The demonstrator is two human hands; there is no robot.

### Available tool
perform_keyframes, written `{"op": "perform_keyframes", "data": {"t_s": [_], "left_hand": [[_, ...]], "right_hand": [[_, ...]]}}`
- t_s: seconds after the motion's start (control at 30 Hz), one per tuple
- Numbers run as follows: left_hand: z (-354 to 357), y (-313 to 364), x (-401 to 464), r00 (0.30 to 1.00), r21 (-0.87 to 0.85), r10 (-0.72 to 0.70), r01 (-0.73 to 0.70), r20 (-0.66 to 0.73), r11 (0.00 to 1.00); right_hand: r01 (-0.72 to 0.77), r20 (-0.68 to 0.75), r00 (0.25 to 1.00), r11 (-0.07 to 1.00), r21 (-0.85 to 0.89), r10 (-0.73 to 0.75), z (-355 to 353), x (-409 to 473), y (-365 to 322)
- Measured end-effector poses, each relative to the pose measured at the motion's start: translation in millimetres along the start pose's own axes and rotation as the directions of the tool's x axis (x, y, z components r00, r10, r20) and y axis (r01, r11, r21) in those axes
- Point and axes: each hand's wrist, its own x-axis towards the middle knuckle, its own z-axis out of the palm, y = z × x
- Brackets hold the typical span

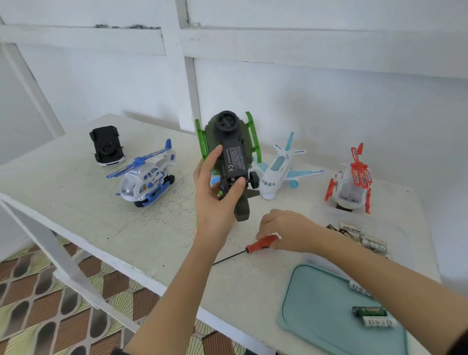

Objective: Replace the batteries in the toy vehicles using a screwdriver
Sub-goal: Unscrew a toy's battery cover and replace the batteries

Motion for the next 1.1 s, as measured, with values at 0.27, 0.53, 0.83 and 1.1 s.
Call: {"op": "perform_keyframes", "data": {"t_s": [0.27,0.53,0.83,1.1], "left_hand": [[-3.2,3.4,1.1,1.000,0.009,0.015,-0.015,-0.010,1.000],[3.6,6.7,9.8,0.997,0.152,0.070,-0.068,-0.009,0.986],[21.4,0.4,21.5,0.993,0.210,0.110,-0.117,0.042,0.971],[36.2,-6.0,21.2,0.993,0.193,0.079,-0.094,0.088,0.977]], "right_hand": [[0.001,0.117,0.993,0.984,-0.181,0.020,8.5,13.9,-5.0],[-0.030,-0.139,0.989,0.982,0.186,0.057,-25.5,-13.0,-1.3],[-0.053,-0.336,0.910,0.870,0.489,0.244,-110.4,-84.6,2.7],[0.073,-0.585,0.764,0.865,0.497,0.272,-128.1,-110.2,0.5]]}}
